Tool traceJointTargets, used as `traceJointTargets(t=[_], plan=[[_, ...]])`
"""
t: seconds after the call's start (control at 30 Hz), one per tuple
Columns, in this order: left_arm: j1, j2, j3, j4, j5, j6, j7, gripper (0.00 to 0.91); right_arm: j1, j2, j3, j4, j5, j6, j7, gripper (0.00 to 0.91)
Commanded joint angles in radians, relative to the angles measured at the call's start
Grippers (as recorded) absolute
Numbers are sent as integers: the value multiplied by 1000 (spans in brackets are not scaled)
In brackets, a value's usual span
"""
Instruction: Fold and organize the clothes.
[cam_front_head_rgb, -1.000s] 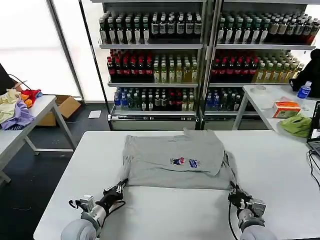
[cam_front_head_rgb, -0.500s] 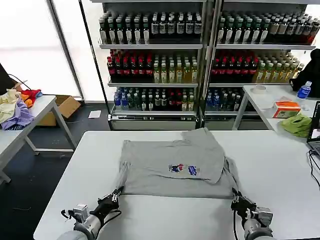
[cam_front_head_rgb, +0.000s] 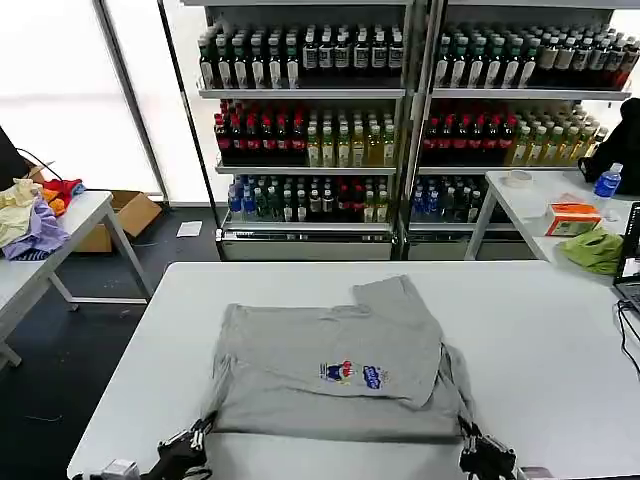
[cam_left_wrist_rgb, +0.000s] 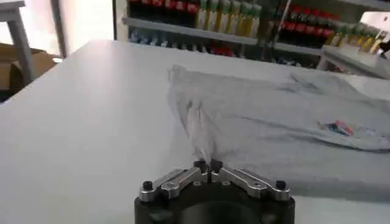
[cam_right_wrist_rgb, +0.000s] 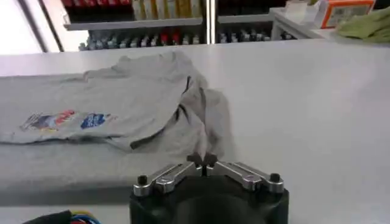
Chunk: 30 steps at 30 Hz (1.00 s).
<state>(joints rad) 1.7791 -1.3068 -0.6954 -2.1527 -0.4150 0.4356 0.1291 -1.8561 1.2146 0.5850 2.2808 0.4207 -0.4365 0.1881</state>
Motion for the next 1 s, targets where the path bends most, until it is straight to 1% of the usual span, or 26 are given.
traceJointTargets(t=[0.03,0.1,0.23,0.27,0.37,0.43,0.5,0.6,0.63,0.67,0.7,0.73,0.77,0.8,0.83,0.87,0.9,0.93,1.0], plan=[[122,-58,-100,-98,38,35,10,907,-105,-4,-12,75,-62,-13,-19,907],[116,-62,-101,-111,38,43,11,907,-94,-4,-11,77,-49,-34,-17,907],[108,-57,-115,-122,35,49,11,907,-62,-10,19,90,-50,-34,-47,907],[103,-61,-126,-116,35,41,11,907,-36,-13,40,84,-49,-29,-64,907],[82,-85,-144,-87,34,26,6,907,18,-29,92,47,-45,-25,-86,907],[72,-79,-150,-84,22,25,3,907,46,-47,121,40,-10,-27,-87,907],[38,-53,-163,-81,-15,25,4,907,120,-78,150,19,32,-29,-106,907],[-69,-24,-179,-52,-24,19,31,907,257,-96,136,-34,20,-46,-165,907],[-106,-22,-181,-23,-24,18,45,907,318,-99,122,-71,-13,-85,-206,907],[-136,-21,-181,-18,-24,20,52,907,347,-105,114,-95,-29,-99,-238,907],[-164,-19,-181,-8,-24,20,69,907,406,-118,101,-138,-76,-102,-270,907],[-197,-9,-175,9,-23,22,87,907,486,-144,82,-192,-101,-108,-300,907],[-209,0,-172,15,-23,25,91,907,522,-157,74,-212,-95,-120,-316,907],[-233,17,-164,33,-23,31,104,907,597,-181,62,-239,-82,-142,-331,907],[-262,41,-153,50,-24,35,114,907,650,-211,38,-318,-78,-142,-355,907],[-289,63,-141,83,-24,37,124,907,698,-234,17,-366,-75,-142,-374,907],[-317,81,-127,106,-23,38,125,907,755,-254,-5,-403,-56,-143,-397,907],[-348,99,-111,131,-24,40,125,907,792,-270,-34,-447,-40,-143,-408,907],[-404,141,-75,207,-41,38,131,907,915,-290,-93,-526,17,-142,-441,907]])
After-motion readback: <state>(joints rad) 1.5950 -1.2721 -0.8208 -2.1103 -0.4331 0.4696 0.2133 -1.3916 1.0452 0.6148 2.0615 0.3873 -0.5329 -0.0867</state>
